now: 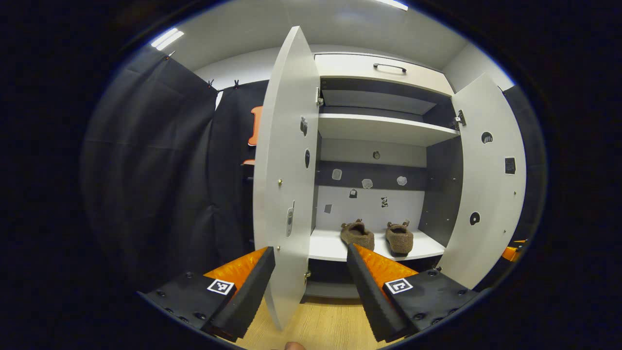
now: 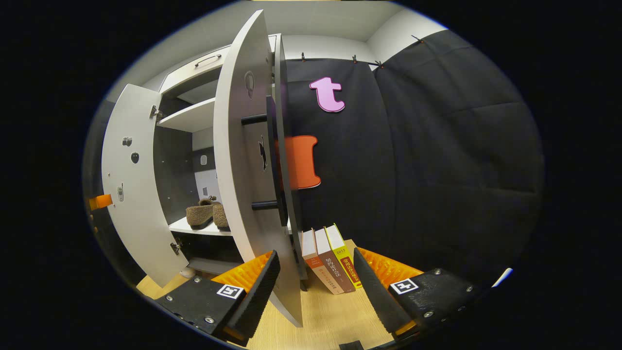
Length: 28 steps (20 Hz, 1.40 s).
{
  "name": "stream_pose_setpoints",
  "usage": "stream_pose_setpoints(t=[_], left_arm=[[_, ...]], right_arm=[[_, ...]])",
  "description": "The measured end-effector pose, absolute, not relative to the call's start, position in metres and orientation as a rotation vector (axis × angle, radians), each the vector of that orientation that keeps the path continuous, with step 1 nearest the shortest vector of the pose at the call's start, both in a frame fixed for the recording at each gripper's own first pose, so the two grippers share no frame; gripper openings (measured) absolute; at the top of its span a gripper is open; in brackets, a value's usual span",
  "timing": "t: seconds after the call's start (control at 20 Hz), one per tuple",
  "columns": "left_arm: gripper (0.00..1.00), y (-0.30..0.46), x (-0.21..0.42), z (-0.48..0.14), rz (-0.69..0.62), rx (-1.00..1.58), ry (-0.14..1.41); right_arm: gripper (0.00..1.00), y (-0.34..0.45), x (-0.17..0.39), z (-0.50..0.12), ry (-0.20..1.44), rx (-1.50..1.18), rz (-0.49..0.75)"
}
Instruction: Grab one shoe with the right hand and put it into the shoe cabinet, grab the other shoe with the left hand and put it into the shoe cabinet; then close the right door with the right hand and the left door with the left hand.
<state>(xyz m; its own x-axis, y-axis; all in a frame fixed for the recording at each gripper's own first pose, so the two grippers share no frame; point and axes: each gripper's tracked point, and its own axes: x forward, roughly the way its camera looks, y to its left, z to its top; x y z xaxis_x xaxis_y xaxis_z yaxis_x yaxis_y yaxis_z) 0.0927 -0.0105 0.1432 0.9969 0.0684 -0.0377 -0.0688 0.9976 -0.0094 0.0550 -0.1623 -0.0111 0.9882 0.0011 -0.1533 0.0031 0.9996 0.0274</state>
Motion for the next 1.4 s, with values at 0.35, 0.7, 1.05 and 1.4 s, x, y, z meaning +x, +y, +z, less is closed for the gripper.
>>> stream_pose_setpoints(t=[0.35, 0.7, 1.05, 1.4], left_arm=[[0.99, 0.031, 0.077, 0.137, 0.082, 0.056, -0.018], [0.97, 0.062, 0.082, 0.123, 0.067, 0.020, -0.014], [0.99, 0.081, 0.092, 0.114, 0.040, 0.000, 0.002], [0.99, 0.105, 0.093, 0.108, 0.038, -0.017, 0.012]], right_arm=[[0.93, -0.162, 0.061, -0.011, 0.142, -0.017, -0.025], [0.92, -0.154, 0.058, -0.008, 0.124, -0.059, -0.083], [0.92, -0.121, 0.057, -0.011, 0.110, -0.046, -0.081], [0.92, -0.056, 0.070, -0.018, 0.112, -0.030, -0.019]])
